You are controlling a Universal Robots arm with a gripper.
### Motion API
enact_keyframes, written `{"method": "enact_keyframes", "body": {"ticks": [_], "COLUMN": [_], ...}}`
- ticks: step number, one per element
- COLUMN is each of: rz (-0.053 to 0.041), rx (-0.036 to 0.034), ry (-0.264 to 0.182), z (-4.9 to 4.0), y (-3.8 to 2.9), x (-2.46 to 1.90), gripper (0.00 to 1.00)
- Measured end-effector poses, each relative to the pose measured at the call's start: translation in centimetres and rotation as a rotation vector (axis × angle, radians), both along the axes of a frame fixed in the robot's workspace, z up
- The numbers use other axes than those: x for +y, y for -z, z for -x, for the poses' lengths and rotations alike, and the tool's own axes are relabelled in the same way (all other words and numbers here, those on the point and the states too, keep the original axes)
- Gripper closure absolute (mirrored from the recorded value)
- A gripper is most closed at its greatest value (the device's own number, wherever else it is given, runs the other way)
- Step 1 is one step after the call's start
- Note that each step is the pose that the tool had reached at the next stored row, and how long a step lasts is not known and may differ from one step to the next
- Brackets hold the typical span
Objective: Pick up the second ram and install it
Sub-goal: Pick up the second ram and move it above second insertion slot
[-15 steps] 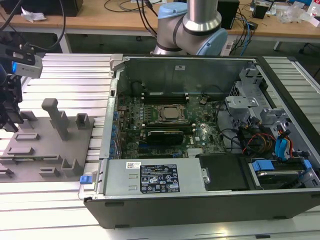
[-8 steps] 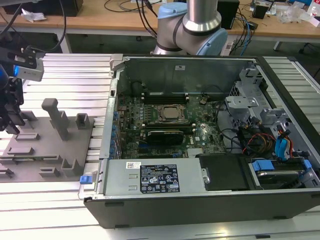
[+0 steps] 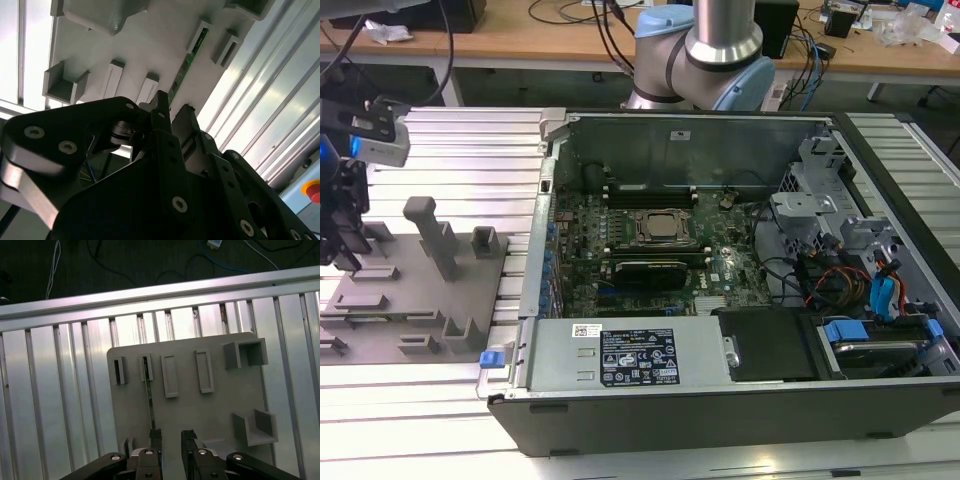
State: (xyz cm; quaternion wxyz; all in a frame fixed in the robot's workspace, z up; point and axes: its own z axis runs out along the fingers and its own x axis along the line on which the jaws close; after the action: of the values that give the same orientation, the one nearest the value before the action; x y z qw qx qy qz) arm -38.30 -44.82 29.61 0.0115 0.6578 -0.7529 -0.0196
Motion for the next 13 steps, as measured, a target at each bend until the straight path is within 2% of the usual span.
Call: {"method": "enact_keyframes", "body": {"ticks": [6, 13], "rz": [-0.0001, 0.0], "rx": [0.0, 0.0], "ry": [0.0, 0.0], "z": [0.0, 0.0], "y": [0.7, 1.12], "x": [-0.02, -0.02], "gripper": [0.7, 0.7]}}
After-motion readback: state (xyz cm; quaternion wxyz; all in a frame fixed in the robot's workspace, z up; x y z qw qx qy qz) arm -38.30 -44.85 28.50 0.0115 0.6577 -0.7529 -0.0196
